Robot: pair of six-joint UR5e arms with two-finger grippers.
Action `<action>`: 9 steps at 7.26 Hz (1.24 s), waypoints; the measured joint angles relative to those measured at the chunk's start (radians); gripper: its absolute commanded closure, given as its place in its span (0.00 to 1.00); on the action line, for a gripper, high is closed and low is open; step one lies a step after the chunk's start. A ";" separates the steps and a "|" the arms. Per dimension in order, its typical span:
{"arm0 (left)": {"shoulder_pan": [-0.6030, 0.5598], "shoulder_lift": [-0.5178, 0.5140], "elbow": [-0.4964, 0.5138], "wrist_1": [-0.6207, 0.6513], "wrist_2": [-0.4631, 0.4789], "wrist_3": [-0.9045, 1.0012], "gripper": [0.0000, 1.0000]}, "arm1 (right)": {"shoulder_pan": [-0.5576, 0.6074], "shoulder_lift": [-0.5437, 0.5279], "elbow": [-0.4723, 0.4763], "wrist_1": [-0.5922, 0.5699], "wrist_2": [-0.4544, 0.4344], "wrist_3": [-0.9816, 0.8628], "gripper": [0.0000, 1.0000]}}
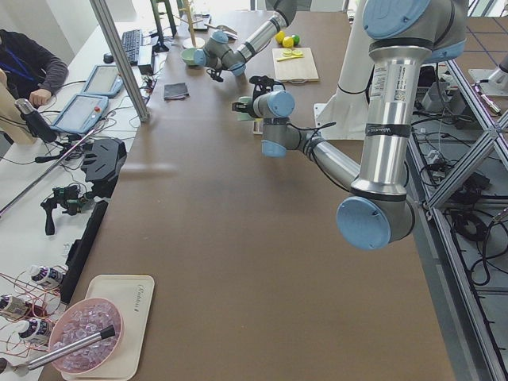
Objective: Place cup on cup holder
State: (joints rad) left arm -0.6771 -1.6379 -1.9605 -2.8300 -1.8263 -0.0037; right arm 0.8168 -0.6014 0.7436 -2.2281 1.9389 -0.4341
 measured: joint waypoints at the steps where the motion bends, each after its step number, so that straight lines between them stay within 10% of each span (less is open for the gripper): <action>1: 0.043 0.011 0.022 -0.172 -0.001 -0.070 1.00 | -0.002 0.000 -0.002 -0.001 0.000 0.000 0.06; 5: 0.155 -0.140 0.193 -0.562 0.001 -0.183 1.00 | -0.008 0.002 -0.008 -0.002 -0.002 0.000 0.28; 9: 0.241 -0.314 0.379 -0.614 0.007 -0.230 1.00 | -0.007 -0.027 0.082 -0.028 -0.006 0.000 0.30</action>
State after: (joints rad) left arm -0.4361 -1.9517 -1.5814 -3.4442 -1.8195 -0.2338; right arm 0.8102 -0.6285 0.8256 -2.2562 1.9327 -0.4345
